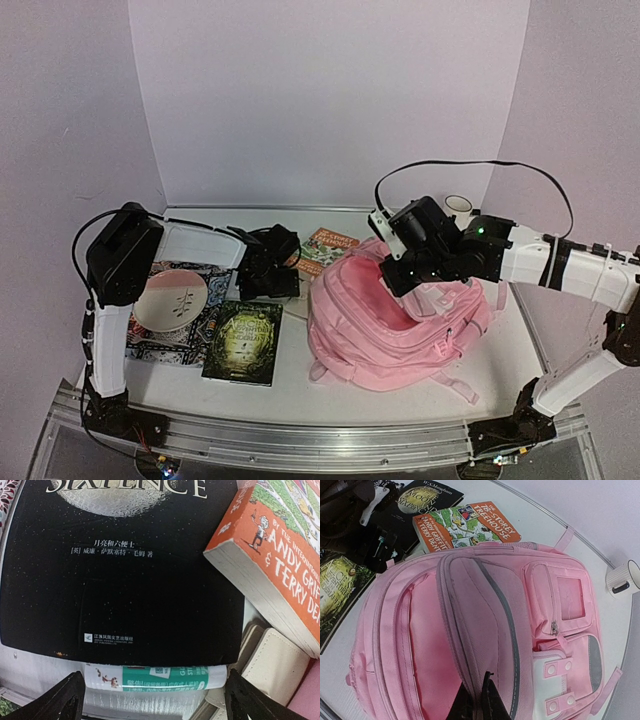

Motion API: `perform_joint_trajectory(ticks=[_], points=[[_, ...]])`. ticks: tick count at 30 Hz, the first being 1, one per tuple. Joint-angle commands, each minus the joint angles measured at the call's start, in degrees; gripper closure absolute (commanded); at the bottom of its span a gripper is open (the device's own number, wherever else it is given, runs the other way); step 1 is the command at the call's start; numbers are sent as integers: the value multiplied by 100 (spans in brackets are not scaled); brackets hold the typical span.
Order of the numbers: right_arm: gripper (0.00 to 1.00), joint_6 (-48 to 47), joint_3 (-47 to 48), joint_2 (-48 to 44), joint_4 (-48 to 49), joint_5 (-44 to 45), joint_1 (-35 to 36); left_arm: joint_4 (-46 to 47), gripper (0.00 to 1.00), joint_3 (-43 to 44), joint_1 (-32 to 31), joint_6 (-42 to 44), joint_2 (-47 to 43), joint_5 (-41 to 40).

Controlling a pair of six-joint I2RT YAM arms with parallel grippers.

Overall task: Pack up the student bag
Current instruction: Pick up the glue stick at the center of the board.

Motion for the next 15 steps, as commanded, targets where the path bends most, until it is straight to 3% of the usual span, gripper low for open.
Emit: perform_joint_trajectory(ticks=[1, 15], points=[[100, -53, 59, -185, 318, 179, 21, -42, 4, 134, 31, -33, 230, -173], [100, -61, 83, -131, 342, 159, 22, -122, 26, -226, 22, 65, -226, -229]])
